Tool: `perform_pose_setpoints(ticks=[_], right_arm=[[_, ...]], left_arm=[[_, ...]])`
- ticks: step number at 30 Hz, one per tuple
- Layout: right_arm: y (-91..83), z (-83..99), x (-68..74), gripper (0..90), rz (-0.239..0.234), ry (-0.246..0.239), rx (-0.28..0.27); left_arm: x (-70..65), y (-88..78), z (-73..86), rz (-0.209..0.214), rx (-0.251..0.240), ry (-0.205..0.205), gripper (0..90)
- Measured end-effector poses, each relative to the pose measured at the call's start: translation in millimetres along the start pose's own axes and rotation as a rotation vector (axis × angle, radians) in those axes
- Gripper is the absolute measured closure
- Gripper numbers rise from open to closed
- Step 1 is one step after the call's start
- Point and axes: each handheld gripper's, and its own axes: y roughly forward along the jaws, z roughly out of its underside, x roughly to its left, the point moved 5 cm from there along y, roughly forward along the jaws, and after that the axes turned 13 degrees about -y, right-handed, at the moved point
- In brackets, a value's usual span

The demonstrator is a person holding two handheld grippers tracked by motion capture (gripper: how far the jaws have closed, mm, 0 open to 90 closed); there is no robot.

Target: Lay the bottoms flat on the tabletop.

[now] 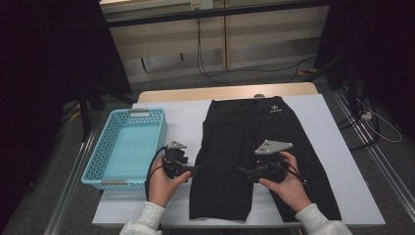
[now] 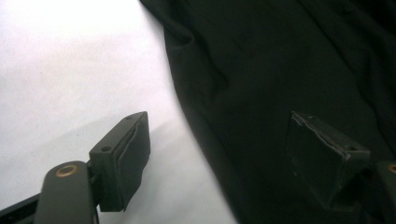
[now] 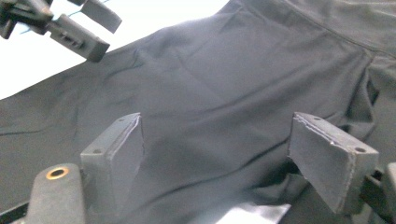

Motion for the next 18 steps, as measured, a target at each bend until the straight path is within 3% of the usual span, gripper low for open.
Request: perform_pose_setpoints(ticks=[18], right_arm=[[6.9, -1.9, -0.5, 14.3, 0.030, 0.016, 0.012]], left_arm=[[-1.4, -6.7, 12.2, -0.009, -0.005, 0.016, 19.4]])
